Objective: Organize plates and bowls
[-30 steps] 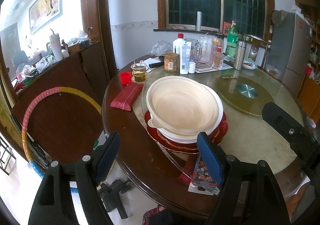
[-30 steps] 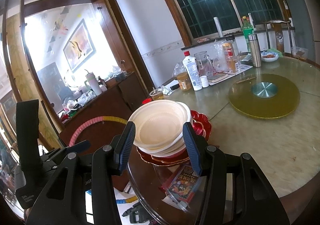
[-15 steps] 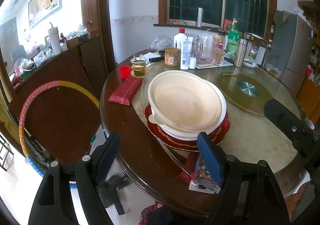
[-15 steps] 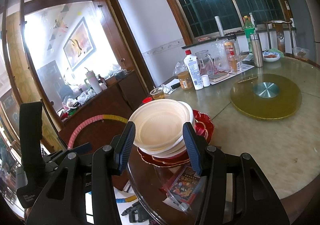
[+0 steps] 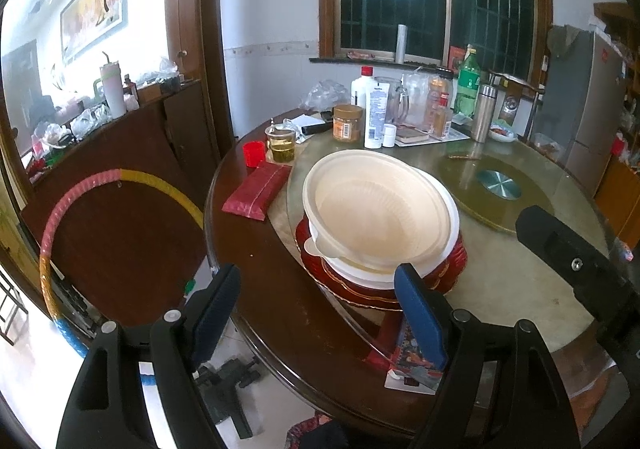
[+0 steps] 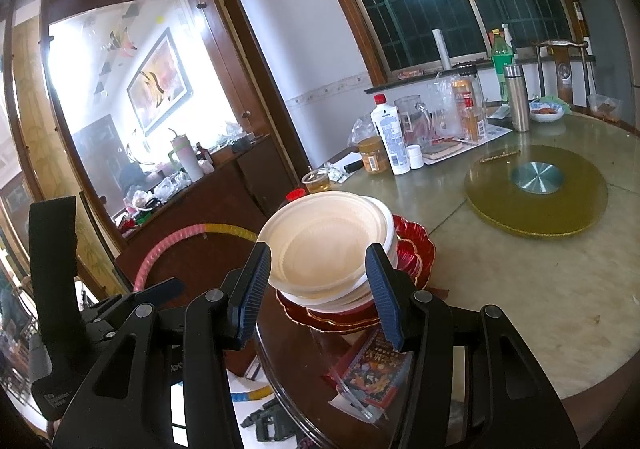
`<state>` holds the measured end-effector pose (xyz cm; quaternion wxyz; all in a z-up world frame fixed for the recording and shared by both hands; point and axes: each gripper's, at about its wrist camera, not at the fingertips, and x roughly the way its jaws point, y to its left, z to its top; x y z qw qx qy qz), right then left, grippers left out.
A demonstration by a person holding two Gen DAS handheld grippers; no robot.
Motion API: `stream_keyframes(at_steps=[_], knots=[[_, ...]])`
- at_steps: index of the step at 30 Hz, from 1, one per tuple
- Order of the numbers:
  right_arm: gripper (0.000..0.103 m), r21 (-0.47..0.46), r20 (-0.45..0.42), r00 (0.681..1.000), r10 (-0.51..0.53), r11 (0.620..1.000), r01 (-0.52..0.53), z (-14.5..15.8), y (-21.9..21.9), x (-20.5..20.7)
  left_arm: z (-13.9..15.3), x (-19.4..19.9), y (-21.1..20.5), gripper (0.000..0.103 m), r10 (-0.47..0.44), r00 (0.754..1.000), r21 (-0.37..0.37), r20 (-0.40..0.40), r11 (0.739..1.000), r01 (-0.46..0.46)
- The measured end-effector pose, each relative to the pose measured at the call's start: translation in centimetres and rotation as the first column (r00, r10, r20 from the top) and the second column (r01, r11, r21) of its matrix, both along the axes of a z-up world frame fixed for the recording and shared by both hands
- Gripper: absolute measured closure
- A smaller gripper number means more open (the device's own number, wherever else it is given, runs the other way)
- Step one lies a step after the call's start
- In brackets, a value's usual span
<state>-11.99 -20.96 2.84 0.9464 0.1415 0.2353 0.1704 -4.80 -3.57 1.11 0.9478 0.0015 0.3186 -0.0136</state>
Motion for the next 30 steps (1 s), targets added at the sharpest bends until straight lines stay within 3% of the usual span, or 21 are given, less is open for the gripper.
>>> stream_keyframes(at_steps=[25,30], knots=[[0.053,0.004,-0.005,1.0,-0.009,1.0,0.009,-0.73,0.16,0.5,0.54,-0.53,0.19,0.023,-0.006,0.998,0.0,0.061,1.0,0.006],[0.053,0.018,-0.003,1.0,-0.015,1.0,0.015,-0.63,0.39,0.61,0.28,-0.09,0.34,0.023,-0.015,0.999,-0.018,0.04,1.0,0.016]])
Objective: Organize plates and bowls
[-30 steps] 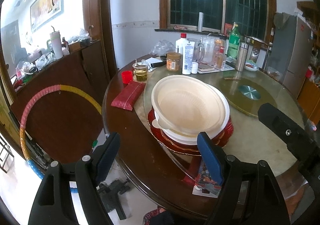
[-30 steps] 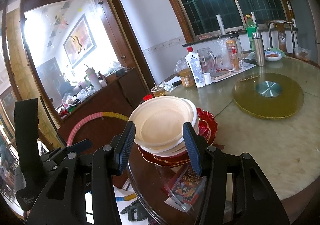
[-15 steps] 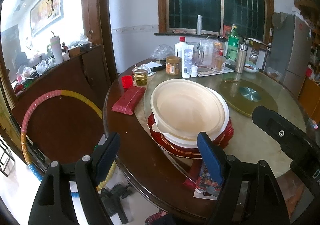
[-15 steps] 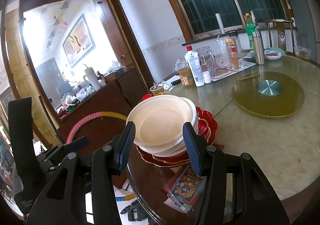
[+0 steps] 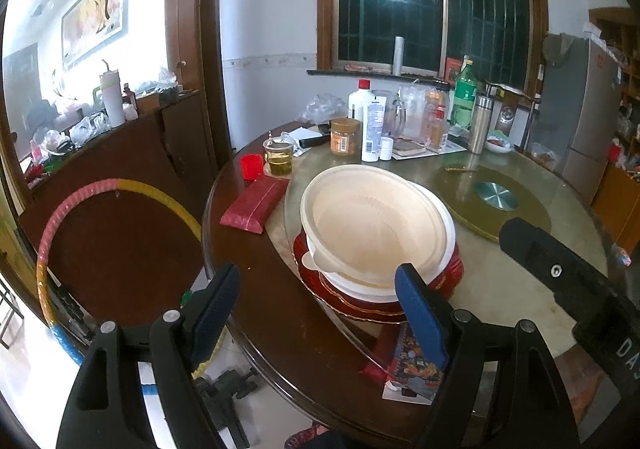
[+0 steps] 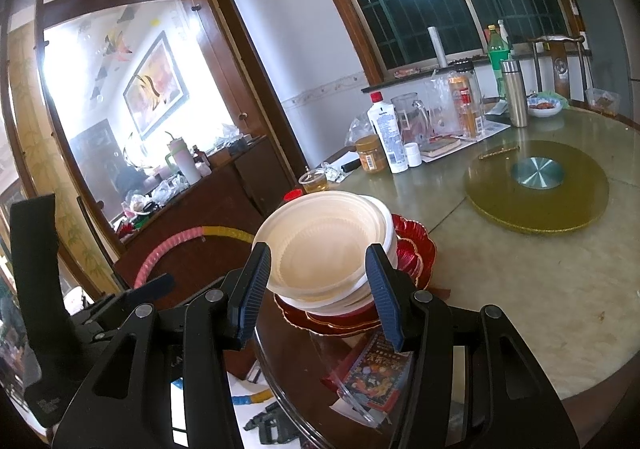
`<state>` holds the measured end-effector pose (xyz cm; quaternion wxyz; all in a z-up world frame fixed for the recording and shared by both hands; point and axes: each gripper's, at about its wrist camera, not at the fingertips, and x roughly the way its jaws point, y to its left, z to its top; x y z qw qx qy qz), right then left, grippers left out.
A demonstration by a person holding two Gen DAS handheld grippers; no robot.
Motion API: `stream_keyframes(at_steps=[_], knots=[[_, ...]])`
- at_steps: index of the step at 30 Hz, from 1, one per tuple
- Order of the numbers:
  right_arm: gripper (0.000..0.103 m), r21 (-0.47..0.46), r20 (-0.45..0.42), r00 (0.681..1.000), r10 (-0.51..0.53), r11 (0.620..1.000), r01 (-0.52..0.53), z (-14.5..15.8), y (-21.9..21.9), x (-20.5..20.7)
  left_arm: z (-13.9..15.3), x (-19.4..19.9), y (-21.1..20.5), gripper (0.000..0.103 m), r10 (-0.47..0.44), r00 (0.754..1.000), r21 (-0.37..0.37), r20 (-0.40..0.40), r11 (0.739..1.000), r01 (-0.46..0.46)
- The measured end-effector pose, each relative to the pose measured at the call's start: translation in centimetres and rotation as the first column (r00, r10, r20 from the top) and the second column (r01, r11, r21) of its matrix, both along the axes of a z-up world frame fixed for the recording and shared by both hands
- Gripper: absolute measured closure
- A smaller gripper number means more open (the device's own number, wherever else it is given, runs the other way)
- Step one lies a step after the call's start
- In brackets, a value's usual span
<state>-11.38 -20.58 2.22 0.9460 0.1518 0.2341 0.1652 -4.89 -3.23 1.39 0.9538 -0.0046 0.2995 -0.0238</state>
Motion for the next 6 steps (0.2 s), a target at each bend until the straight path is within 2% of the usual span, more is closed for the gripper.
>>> stream_keyframes(at_steps=[6], knots=[[0.053,-0.006,0.014,1.0,-0.003,1.0,0.003,0.37,0.5,-0.06,-0.51,0.47,0.47,0.023,-0.008,0.999,-0.026,-0.035,1.0,0.007]])
